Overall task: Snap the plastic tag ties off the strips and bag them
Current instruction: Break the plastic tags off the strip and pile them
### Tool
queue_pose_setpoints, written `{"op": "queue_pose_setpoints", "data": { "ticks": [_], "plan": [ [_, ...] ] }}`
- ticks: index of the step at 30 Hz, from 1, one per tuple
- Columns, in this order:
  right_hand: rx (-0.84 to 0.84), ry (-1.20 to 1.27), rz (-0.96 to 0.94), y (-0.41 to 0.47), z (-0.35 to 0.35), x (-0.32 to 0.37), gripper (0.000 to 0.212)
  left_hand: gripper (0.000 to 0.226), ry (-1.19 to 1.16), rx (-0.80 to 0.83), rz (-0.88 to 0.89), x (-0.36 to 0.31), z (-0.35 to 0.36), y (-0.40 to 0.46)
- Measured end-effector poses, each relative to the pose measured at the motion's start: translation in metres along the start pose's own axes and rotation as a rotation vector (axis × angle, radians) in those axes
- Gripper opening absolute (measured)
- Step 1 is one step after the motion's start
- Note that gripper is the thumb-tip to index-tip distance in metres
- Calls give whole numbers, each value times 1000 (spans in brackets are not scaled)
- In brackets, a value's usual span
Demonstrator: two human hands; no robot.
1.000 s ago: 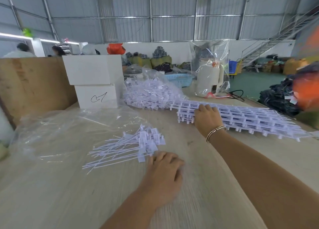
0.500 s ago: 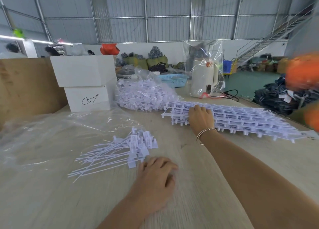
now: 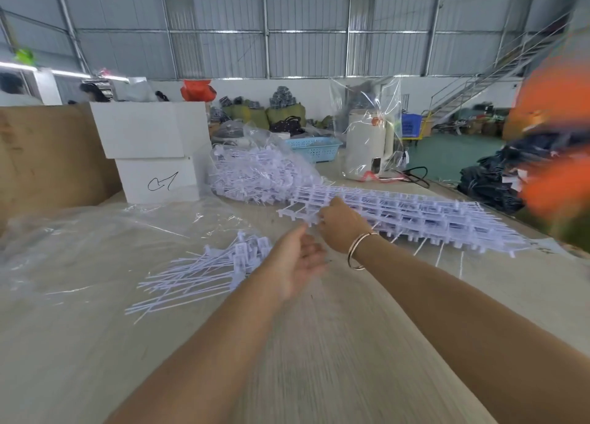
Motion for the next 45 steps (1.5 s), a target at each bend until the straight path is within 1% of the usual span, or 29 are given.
{"op": "queue_pose_setpoints", "data": {
  "ticks": [3,5,7,8,10,13,16,19,21,23,25,27,29,31,33,35,38,39,42,44,45],
  "plan": [
    [94,151,-12,-9,13,-1,32,23,-20,-46,0,3,14,21],
    [95,240,-39,-14,16,-3,34,23,20,-109,31,7,14,31],
    [90,399,-11,-15,18,-13,39,22,65,-176,67,10,8,40],
    [90,424,-4,-12,20,-18,39,20,88,-202,80,10,3,44],
    [112,329,-8,-2,27,-26,35,16,125,-244,113,9,-5,49],
    [120,185,22,12,33,-39,33,23,136,-296,196,1,-17,50],
    [131,179,66,23,34,-47,36,13,235,-309,341,-21,-23,37],
    [146,163,52,26,32,-45,33,14,341,-328,445,-49,-38,11],
    [159,126,42,25,31,-45,30,17,398,-314,400,-64,-56,-2],
    [149,163,65,23,30,-48,31,18,496,-279,290,-78,-73,-15],
    [72,252,136,19,21,-55,34,23,662,-273,265,-98,-86,-26],
    [-44,364,205,11,9,-60,33,24,790,-235,250,-112,-88,-32],
    [-101,435,200,1,2,-54,32,21,863,-195,206,-114,-90,-35],
    [-101,451,159,-8,2,-43,31,21,890,-165,181,-114,-93,-39],
    [-58,443,127,-16,6,-35,33,26,931,-91,160,-111,-92,-43],
    [-10,461,100,-22,8,-31,36,30,1065,15,116,-101,-87,-48],
    [-9,542,43,-34,-1,-18,32,18,1244,112,117,-81,-75,-51],
    [25,560,3,-38,-1,-9,33,18,1272,129,129,-75,-71,-50],
    [257,642,-98,-52,15,25,34,30,1392,164,167,-54,-61,-44],
    [388,656,-138,-63,25,39,27,31,1501,116,239,-48,-62,-41],
    [413,646,-160,-67,29,41,23,29,1535,76,271,-45,-64,-43]
  ]
}}
Point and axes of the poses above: each hand's wrist, its own y-axis towards the middle knuckle, its own z-axis out of the palm, x = y × z, the point moved 9 cm from there along y, towards the middle knuckle, and after that the axes turned 13 degrees about -y, right-handed, at the moved point
